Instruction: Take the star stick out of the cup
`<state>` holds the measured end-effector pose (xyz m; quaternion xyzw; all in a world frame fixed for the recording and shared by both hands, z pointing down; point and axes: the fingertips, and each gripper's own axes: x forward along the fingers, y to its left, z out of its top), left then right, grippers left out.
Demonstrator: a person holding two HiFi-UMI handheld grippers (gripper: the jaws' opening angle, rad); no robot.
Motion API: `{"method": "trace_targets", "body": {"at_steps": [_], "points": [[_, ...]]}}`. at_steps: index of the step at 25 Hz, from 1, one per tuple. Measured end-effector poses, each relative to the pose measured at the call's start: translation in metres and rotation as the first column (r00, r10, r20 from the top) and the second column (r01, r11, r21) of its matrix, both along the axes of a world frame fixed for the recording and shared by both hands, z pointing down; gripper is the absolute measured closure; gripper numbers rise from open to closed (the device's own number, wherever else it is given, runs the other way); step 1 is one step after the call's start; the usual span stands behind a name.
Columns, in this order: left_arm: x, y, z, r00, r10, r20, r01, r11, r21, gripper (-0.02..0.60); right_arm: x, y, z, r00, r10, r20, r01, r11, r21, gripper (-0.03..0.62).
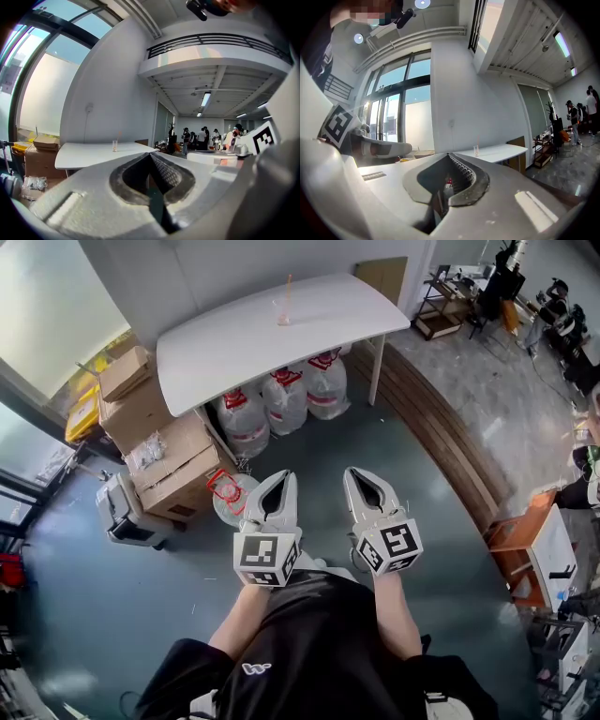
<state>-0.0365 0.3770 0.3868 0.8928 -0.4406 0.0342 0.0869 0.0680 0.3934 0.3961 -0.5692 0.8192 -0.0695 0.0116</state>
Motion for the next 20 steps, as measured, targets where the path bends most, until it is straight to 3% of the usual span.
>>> {"method": "trace_targets", "body": {"at_steps": [20], "points": [[0.012,0.003,-0.011,1.000,0.010,0.010,-0.011,0.999,0.031,0.580,0.014,0.001,-0.009,1.000,0.007,0.016,-0.007,0.999,0.037,0.588]]}}
